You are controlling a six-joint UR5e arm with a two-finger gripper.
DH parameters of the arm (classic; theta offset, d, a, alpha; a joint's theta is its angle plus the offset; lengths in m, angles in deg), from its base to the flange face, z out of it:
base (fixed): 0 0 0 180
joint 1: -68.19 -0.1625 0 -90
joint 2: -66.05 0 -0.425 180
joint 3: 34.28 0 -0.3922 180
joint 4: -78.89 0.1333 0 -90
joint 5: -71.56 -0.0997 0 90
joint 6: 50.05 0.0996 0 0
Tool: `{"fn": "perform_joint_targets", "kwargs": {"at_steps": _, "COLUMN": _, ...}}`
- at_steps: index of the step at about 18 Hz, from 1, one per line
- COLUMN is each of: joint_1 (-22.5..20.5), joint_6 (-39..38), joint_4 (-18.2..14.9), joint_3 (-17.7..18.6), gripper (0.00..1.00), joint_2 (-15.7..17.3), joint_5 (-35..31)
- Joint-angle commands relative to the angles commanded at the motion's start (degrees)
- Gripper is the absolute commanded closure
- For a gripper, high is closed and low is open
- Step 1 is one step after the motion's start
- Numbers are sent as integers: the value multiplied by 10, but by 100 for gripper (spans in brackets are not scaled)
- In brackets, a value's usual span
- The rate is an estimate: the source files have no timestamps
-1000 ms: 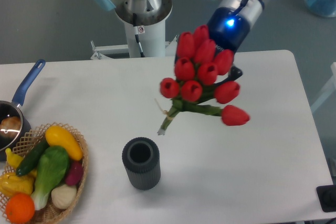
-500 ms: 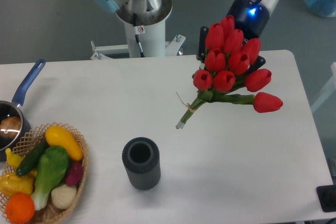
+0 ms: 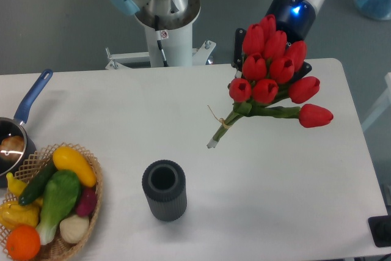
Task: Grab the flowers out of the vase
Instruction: 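Carry the tulip bouquet up and away from the vase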
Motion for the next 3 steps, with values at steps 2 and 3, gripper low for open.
{"fn": "perform_joint_targets", "kwargs": {"at_steps": 2, "joint_1": 0, "joint_6": -1, "joint_4": 0, "joint_3": 0, "gripper": 57, "joint_2": 0, "joint_5": 0}}
{"fn": "perform_joint_targets", "kwargs": {"at_steps": 3, "joint_1": 0, "joint_6": -1, "joint_4": 0, "joint_3": 0, "gripper": 57, "joint_2": 0, "joint_5": 0}}
